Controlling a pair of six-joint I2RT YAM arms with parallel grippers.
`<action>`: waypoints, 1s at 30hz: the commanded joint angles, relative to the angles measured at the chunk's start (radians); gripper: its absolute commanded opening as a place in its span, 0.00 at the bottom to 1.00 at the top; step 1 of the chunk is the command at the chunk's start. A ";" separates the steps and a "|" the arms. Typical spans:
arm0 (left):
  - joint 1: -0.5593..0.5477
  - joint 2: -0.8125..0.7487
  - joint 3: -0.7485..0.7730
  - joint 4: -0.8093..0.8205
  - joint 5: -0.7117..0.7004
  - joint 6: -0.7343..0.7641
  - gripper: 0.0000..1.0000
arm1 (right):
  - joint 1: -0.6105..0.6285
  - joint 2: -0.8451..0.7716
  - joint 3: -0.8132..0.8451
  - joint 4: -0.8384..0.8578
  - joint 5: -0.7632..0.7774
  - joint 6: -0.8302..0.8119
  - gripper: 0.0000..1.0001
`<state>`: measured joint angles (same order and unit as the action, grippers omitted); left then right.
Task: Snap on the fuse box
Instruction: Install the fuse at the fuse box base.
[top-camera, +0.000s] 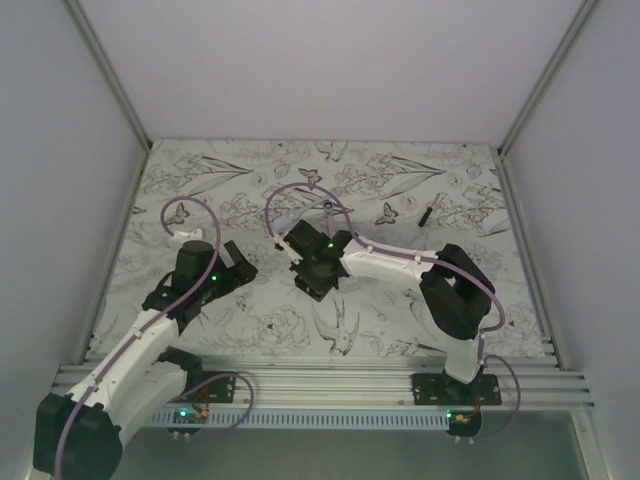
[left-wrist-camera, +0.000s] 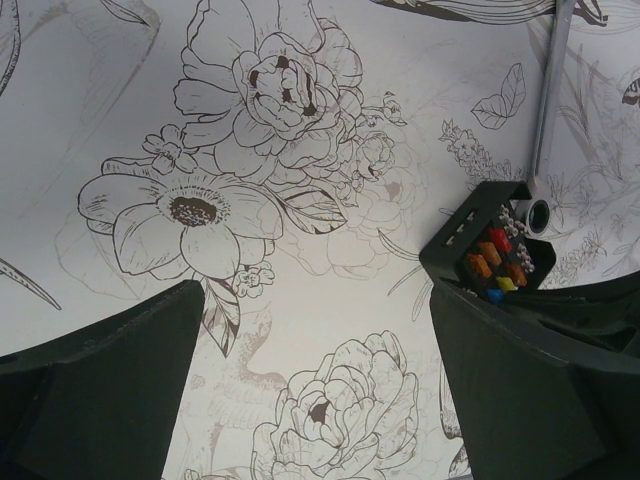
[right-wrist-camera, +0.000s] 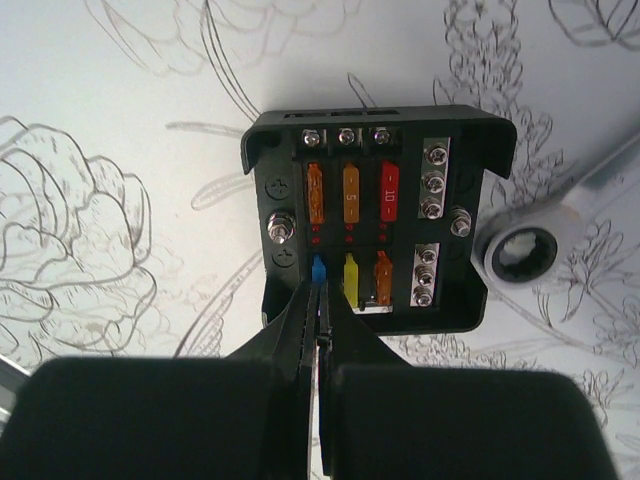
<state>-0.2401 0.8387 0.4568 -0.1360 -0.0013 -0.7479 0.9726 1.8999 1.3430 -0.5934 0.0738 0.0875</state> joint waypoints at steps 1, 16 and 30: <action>0.008 -0.001 -0.010 -0.024 -0.005 -0.004 1.00 | -0.012 0.035 -0.012 -0.213 0.001 0.017 0.00; 0.008 -0.004 -0.013 -0.025 -0.009 -0.002 1.00 | -0.012 -0.022 0.127 -0.163 -0.011 0.016 0.20; 0.008 0.004 -0.010 -0.024 -0.001 -0.003 1.00 | -0.017 -0.010 0.027 -0.168 -0.004 0.050 0.17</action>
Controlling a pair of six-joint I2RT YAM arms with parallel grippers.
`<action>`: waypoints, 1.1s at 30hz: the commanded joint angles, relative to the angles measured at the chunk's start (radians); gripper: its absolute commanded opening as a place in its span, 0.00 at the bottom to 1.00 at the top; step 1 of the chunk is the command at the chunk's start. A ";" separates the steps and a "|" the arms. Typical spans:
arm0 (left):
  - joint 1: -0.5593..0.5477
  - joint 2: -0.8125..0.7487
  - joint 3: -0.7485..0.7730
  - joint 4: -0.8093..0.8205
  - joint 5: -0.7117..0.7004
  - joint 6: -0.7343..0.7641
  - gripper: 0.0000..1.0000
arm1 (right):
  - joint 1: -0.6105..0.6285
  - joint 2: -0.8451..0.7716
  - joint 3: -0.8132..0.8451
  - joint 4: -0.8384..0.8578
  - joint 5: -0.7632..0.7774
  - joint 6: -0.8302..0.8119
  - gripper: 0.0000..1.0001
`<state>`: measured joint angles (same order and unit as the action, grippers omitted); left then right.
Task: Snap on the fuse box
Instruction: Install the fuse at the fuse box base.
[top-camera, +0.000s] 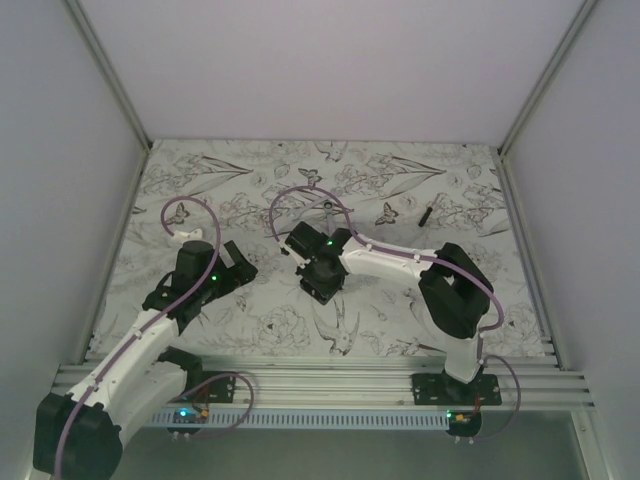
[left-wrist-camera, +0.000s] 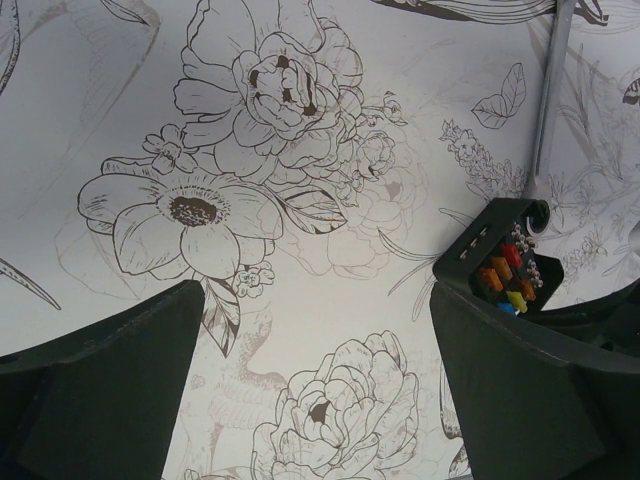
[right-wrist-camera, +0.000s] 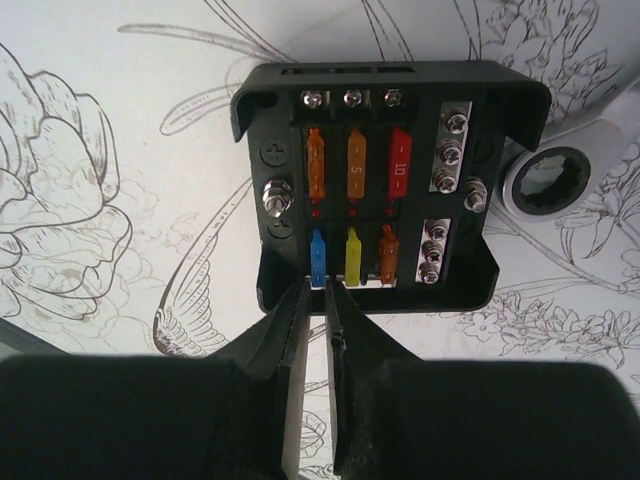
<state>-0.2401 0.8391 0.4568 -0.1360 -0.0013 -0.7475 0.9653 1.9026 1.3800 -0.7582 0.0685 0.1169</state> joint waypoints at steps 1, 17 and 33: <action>0.008 0.002 -0.010 -0.024 0.000 -0.004 1.00 | -0.010 -0.012 -0.010 -0.001 0.002 0.021 0.16; 0.008 -0.002 -0.012 -0.025 -0.002 -0.001 1.00 | -0.011 -0.054 0.033 -0.016 -0.001 0.001 0.20; 0.008 0.006 -0.009 -0.023 -0.001 0.001 1.00 | -0.020 -0.017 0.042 0.013 -0.006 -0.004 0.19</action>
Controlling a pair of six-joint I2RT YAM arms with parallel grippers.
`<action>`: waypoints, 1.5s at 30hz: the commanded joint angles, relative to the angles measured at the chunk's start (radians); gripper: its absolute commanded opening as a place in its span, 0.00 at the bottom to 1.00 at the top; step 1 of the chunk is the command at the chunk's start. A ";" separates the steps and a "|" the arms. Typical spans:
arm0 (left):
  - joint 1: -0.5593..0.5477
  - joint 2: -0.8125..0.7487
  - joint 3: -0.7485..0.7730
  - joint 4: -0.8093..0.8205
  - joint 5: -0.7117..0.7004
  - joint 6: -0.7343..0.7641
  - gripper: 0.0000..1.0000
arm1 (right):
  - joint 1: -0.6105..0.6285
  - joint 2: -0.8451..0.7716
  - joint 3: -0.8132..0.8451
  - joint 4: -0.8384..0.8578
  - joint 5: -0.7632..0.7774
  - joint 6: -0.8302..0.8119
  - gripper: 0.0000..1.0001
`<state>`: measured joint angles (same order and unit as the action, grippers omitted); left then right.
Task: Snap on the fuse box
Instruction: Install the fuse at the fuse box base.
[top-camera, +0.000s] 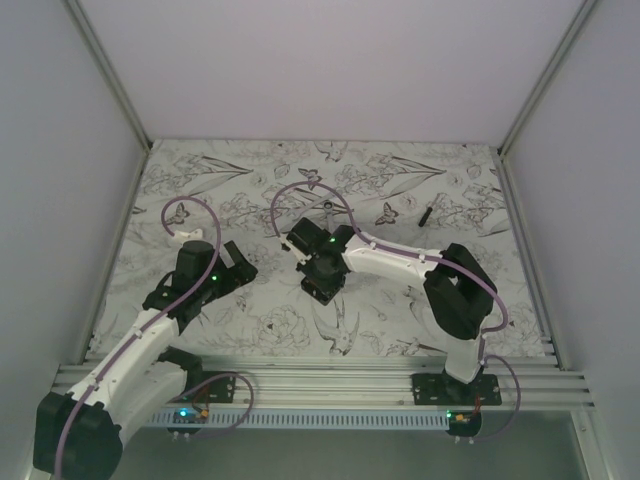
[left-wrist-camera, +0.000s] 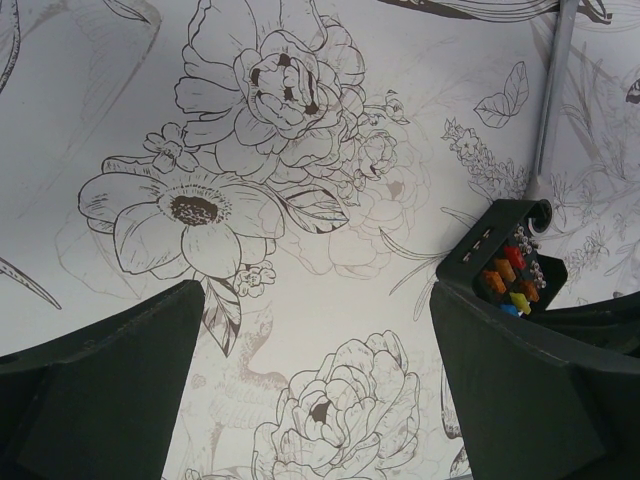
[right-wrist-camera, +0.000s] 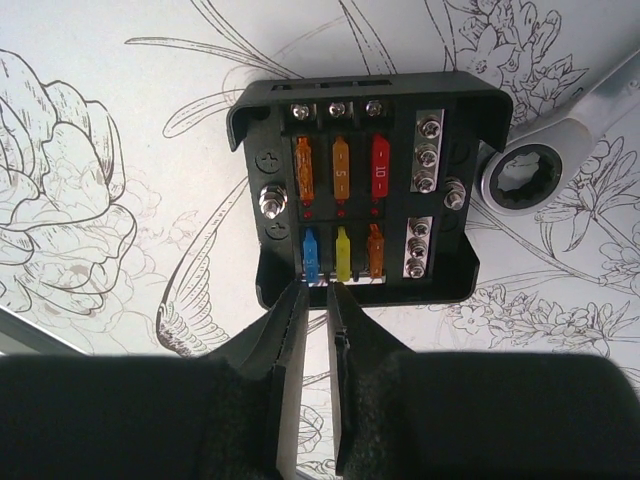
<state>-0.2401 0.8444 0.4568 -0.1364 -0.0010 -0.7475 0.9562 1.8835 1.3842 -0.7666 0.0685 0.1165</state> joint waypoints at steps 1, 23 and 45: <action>0.008 0.001 -0.009 -0.024 -0.002 0.000 1.00 | -0.011 0.006 0.039 0.022 -0.007 -0.005 0.18; 0.008 0.005 -0.007 -0.023 -0.003 0.002 1.00 | -0.014 0.088 0.024 -0.029 -0.020 -0.002 0.00; 0.009 0.006 -0.010 -0.024 -0.011 0.001 1.00 | -0.016 0.239 -0.202 -0.040 0.036 0.027 0.00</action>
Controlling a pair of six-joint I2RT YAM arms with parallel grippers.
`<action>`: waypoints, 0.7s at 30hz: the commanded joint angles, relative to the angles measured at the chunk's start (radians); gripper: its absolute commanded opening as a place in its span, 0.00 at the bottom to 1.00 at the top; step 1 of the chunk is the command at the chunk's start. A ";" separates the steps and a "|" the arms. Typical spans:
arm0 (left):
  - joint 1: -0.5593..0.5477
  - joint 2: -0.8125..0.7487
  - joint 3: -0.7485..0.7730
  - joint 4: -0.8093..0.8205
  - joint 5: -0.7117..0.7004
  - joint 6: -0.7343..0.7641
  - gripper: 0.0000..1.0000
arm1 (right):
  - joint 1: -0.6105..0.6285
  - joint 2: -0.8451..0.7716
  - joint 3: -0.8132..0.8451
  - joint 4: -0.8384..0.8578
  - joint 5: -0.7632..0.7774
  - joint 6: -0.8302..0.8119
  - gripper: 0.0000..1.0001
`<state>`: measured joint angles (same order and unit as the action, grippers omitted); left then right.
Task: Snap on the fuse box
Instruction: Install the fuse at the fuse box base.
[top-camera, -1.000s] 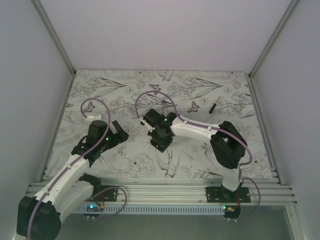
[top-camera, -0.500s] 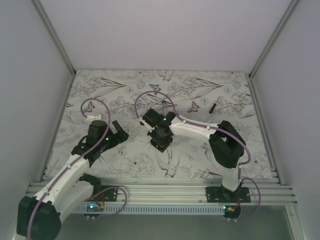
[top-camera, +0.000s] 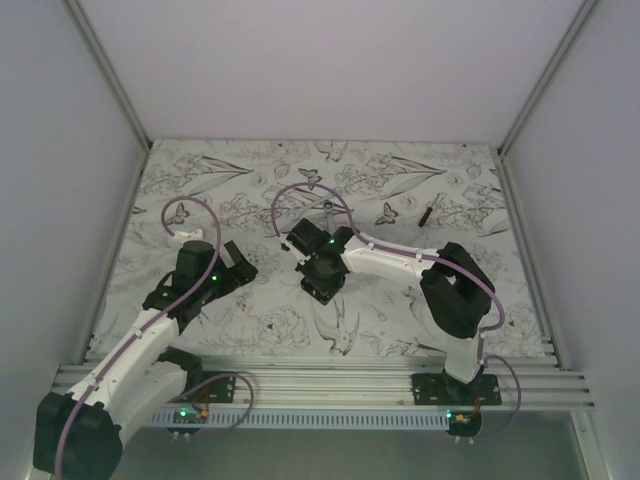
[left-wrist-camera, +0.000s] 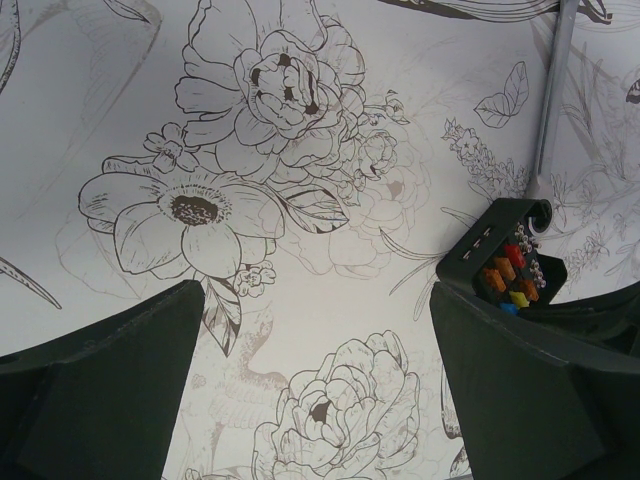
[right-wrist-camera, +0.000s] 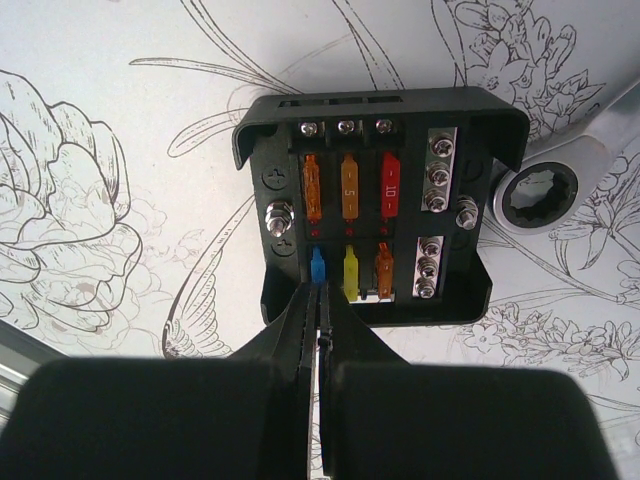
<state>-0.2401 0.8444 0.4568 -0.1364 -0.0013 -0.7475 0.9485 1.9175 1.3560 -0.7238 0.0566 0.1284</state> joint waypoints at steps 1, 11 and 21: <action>0.008 0.004 -0.010 -0.023 -0.009 0.001 1.00 | -0.008 0.184 -0.163 -0.079 0.044 0.015 0.00; 0.008 -0.010 -0.012 -0.024 -0.001 -0.001 1.00 | -0.007 -0.004 0.049 -0.035 -0.014 0.028 0.29; 0.008 -0.003 -0.008 -0.024 0.000 0.000 1.00 | -0.005 -0.108 0.090 0.010 -0.017 0.043 0.40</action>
<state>-0.2401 0.8440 0.4568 -0.1364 -0.0010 -0.7475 0.9463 1.8889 1.4078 -0.7372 0.0418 0.1482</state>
